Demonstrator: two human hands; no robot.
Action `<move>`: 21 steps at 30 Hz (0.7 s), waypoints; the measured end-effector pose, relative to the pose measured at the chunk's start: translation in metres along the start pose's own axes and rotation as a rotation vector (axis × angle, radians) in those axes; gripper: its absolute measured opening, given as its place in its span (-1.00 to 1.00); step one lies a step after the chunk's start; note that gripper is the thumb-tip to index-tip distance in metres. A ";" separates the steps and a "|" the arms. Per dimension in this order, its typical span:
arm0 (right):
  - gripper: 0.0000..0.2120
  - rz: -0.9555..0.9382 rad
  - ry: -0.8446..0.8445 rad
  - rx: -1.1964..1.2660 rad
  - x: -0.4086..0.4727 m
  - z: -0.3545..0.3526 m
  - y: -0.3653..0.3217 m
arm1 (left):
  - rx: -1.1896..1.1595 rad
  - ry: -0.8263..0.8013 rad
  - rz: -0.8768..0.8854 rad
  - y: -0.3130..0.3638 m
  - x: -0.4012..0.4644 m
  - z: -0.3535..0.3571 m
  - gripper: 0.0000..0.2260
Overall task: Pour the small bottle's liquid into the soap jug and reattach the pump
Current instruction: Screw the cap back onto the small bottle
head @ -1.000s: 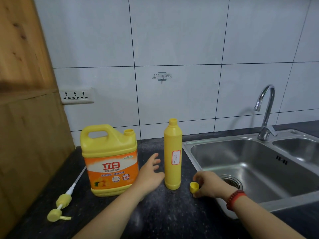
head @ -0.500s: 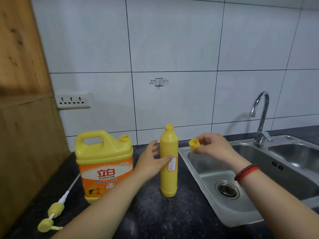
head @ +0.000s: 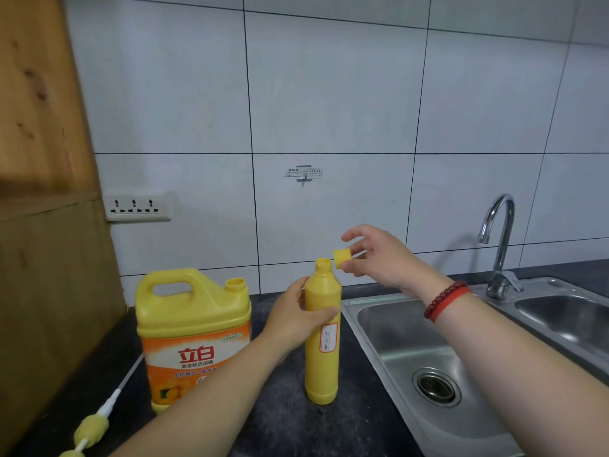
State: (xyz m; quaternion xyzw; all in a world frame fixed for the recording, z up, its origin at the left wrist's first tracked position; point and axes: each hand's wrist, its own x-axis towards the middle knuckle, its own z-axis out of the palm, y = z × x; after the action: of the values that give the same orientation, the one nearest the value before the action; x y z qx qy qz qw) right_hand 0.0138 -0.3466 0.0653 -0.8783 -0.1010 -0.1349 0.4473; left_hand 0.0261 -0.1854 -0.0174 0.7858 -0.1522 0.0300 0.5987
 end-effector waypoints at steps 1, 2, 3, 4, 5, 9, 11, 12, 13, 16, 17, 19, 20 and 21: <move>-0.71 -0.014 0.011 -0.004 0.001 -0.001 -0.002 | 0.011 0.000 -0.001 0.000 0.000 0.000 -0.50; -0.74 -0.032 0.014 -0.006 0.002 -0.001 -0.004 | 0.019 0.000 -0.004 -0.001 0.001 -0.001 -0.53; -0.77 -0.051 0.009 -0.008 0.003 -0.002 -0.005 | 0.023 0.001 -0.007 -0.001 0.001 -0.001 -0.54; -0.78 -0.070 0.002 -0.016 0.004 -0.003 -0.007 | 0.026 0.002 -0.006 -0.002 0.001 -0.001 -0.56; -0.78 -0.090 -0.005 -0.033 0.005 -0.003 -0.009 | 0.027 0.003 -0.005 -0.002 0.001 -0.001 -0.56; -0.78 -0.133 -0.038 -0.117 0.010 -0.003 -0.018 | 0.021 0.010 -0.010 -0.003 0.001 0.000 -0.52; -0.73 -0.138 -0.073 -0.171 0.013 -0.001 -0.022 | 0.020 0.014 -0.010 -0.003 0.001 0.000 -0.52; -0.70 -0.139 -0.086 -0.195 0.015 0.001 -0.025 | 0.019 0.014 -0.009 -0.004 0.001 0.000 -0.53; -0.69 -0.141 -0.094 -0.210 0.016 0.002 -0.026 | 0.018 0.014 -0.008 -0.004 0.001 0.000 -0.54; -0.71 -0.155 -0.108 -0.221 0.018 0.006 -0.030 | 0.013 0.011 -0.001 -0.005 0.002 -0.001 -0.56; -0.73 -0.158 -0.113 -0.222 0.019 0.007 -0.031 | 0.014 0.011 0.002 -0.005 0.001 -0.002 -0.55; -0.76 -0.152 -0.113 -0.199 0.019 0.009 -0.028 | 0.012 0.014 0.008 -0.006 0.001 -0.002 -0.56; -0.79 -0.144 -0.105 -0.171 0.018 0.010 -0.025 | 0.008 0.014 0.011 -0.007 0.001 -0.002 -0.57; -0.81 -0.136 -0.092 -0.131 0.017 0.010 -0.023 | 0.003 0.014 0.014 -0.007 0.001 -0.002 -0.58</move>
State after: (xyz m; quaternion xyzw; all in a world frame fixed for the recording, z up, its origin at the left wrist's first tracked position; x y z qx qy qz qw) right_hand 0.0245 -0.3243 0.0821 -0.9020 -0.1721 -0.1309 0.3738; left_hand 0.0291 -0.1825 -0.0228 0.7853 -0.1535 0.0401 0.5984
